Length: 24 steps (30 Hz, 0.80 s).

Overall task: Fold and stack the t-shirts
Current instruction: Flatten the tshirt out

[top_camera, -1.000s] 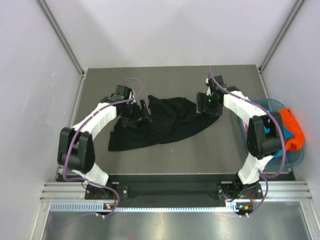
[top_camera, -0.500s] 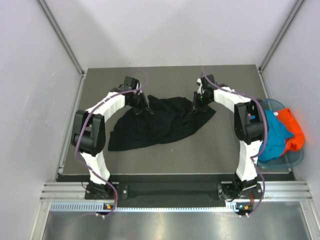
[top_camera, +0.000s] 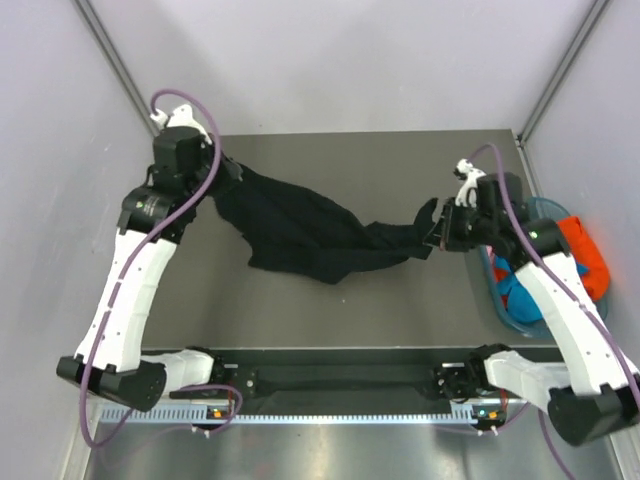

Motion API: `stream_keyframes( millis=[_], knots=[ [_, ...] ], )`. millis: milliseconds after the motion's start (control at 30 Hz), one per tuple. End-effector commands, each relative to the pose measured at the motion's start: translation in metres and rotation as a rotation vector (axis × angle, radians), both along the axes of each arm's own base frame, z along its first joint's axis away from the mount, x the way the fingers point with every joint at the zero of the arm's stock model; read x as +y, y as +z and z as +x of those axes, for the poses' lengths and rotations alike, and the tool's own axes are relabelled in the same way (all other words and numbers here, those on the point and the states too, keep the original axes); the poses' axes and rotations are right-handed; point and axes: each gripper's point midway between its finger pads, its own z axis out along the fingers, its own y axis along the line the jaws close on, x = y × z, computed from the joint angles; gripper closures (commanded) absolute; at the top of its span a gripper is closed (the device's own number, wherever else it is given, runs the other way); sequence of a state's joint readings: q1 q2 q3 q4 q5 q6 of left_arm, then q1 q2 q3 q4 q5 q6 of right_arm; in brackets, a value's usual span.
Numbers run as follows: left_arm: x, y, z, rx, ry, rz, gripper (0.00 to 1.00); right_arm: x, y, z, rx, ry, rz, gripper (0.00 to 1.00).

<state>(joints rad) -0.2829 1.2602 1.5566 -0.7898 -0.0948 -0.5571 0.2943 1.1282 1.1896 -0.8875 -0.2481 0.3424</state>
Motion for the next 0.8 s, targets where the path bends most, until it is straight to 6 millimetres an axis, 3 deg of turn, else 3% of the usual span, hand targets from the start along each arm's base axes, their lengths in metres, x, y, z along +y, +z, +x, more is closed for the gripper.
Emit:
stream_keyframes(
  millis=[0,67,100,167,200,267,367,400,433,467,500,533,633,667,733,767],
  knots=[
    [0.023,0.008,0.014,-0.016,0.088,0.113,1.0,-0.007,-0.004,-0.03,0.07,-0.018,-0.009,1.0],
    [0.027,0.005,0.025,0.004,0.101,0.159,1.0,0.003,0.005,-0.027,0.061,-0.004,0.048,1.0],
    [0.028,0.003,0.041,0.023,0.109,0.167,1.0,0.006,0.004,-0.024,0.073,-0.002,0.055,1.0],
    [0.032,-0.009,0.052,0.094,0.097,0.201,1.0,0.01,0.0,-0.023,0.102,0.004,0.07,1.0],
    [0.032,-0.015,0.068,0.12,0.106,0.221,1.0,0.012,-0.006,-0.024,0.13,0.007,0.073,1.0],
    [0.033,-0.026,0.081,0.167,0.072,0.232,1.0,0.017,-0.015,-0.032,0.167,0.03,0.097,0.98],
    [0.033,-0.052,0.108,0.247,0.048,0.269,1.0,0.019,-0.053,-0.054,0.274,0.061,0.111,0.97],
    [0.035,-0.062,0.109,0.278,0.051,0.272,0.96,0.02,-0.059,-0.059,0.29,0.071,0.12,0.97],
    [0.037,-0.072,0.111,0.306,0.052,0.277,0.85,0.023,-0.063,-0.066,0.315,0.088,0.14,0.98],
    [0.038,-0.083,0.11,0.343,0.052,0.283,0.65,0.025,-0.068,-0.068,0.325,0.091,0.15,0.98],
    [0.041,-0.099,0.106,0.405,0.06,0.303,0.38,0.025,-0.073,-0.071,0.336,0.083,0.158,0.98],
    [0.041,-0.107,0.1,0.444,0.057,0.309,0.28,0.025,-0.074,-0.069,0.324,0.076,0.161,0.98],
    [0.042,-0.122,0.081,0.483,0.072,0.353,0.16,0.017,-0.073,-0.049,0.273,0.023,0.105,0.98],
    [0.041,-0.128,0.062,0.498,0.059,0.374,0.13,0.015,-0.068,-0.036,0.253,0.005,0.076,0.98],
    [0.041,-0.128,0.052,0.464,0.052,0.37,0.13,0.004,-0.065,-0.013,0.204,-0.06,0.01,0.99],
    [0.043,-0.131,0.034,0.467,0.041,0.359,0.14,0.006,-0.056,0.005,0.183,-0.066,0.004,1.0]
  ],
)
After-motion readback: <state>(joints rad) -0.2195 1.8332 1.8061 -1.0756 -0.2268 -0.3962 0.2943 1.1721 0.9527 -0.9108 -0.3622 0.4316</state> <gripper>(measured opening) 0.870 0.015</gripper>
